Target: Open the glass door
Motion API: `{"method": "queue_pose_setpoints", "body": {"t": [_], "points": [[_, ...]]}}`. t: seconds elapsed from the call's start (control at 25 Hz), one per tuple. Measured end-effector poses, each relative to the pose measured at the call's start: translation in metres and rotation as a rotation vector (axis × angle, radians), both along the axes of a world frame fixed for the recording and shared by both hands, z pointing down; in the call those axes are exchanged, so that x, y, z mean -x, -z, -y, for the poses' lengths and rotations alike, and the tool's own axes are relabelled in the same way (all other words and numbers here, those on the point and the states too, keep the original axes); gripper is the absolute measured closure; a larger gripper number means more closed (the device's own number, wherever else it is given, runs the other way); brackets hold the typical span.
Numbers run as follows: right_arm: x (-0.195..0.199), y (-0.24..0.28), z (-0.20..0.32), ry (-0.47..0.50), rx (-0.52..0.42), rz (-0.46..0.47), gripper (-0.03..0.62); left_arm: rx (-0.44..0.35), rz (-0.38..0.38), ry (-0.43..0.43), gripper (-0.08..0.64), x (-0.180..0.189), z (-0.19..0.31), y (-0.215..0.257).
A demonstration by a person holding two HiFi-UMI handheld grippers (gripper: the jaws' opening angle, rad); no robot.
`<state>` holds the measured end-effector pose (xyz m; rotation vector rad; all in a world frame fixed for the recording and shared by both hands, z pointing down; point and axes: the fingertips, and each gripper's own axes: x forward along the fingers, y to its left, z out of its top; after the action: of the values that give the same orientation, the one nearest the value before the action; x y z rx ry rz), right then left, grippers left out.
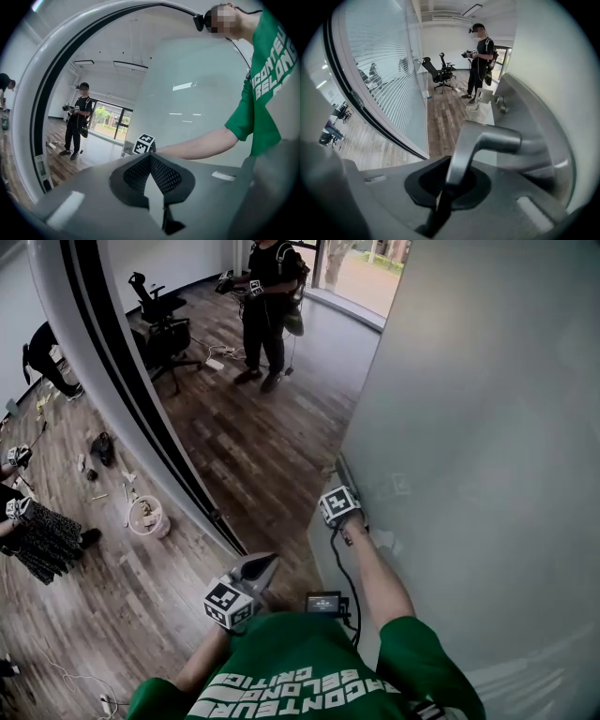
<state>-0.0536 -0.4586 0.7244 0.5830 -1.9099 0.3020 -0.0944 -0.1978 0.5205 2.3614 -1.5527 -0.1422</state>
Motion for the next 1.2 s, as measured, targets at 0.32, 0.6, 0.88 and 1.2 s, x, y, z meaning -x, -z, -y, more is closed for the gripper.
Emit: {"method": "queue_pose_setpoints", "body": {"t": [0.32,0.6,0.88,1.2], "points": [[-0.027,-0.002,0.03,-0.044,-0.002,-0.022,0.598,0.018,0.009,-0.057,0.543,-0.009,0.023,-0.006],[-0.049,-0.006,0.047,-0.074,0.005,-0.036,0.598,0.008,0.004,-0.128,0.543,-0.022,0.056,-0.008],[-0.076,-0.009,0.061,-0.117,0.024,-0.055,0.598,0.012,-0.011,-0.151,0.543,-0.031,0.08,-0.009],[-0.099,-0.008,0.082,-0.14,0.036,-0.074,0.598,0.019,-0.011,-0.198,0.543,-0.042,0.108,-0.01]]}}
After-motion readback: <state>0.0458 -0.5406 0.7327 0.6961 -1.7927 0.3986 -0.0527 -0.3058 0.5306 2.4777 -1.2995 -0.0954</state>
